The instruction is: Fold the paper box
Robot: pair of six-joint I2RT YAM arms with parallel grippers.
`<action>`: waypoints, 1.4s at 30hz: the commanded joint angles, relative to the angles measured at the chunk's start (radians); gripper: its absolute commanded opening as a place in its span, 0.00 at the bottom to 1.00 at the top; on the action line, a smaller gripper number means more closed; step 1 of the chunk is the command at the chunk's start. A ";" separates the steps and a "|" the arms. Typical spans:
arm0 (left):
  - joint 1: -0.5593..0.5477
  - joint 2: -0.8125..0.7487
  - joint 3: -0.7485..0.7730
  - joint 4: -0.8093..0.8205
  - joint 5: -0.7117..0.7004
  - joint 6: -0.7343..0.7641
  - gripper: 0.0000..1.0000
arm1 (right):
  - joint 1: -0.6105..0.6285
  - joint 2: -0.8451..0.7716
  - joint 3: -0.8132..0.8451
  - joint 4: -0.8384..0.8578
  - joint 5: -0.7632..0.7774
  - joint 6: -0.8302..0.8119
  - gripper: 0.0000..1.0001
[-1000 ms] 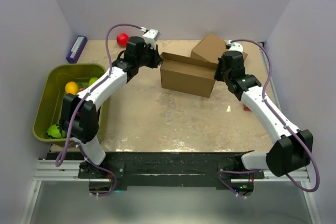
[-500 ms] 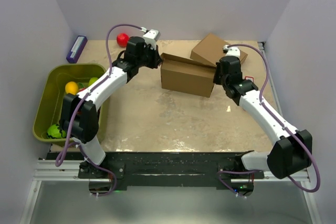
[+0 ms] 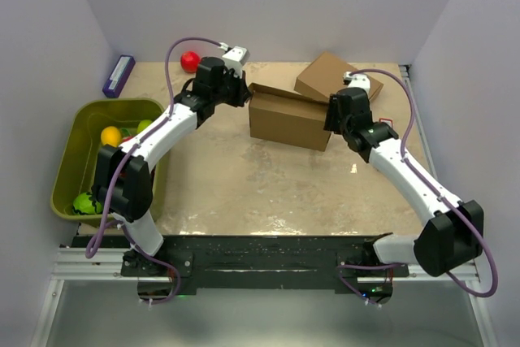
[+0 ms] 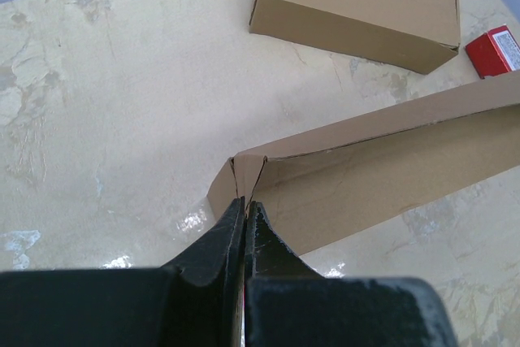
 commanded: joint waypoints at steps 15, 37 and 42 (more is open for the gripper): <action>-0.019 0.027 0.070 -0.222 0.019 0.082 0.00 | 0.200 -0.066 0.180 0.045 -0.152 0.016 0.42; -0.019 0.022 0.070 -0.215 0.033 0.079 0.00 | 0.201 0.212 0.094 0.279 -0.119 -0.062 0.28; -0.019 0.022 0.084 -0.228 0.034 0.065 0.00 | 0.201 0.238 0.105 0.214 -0.112 -0.071 0.27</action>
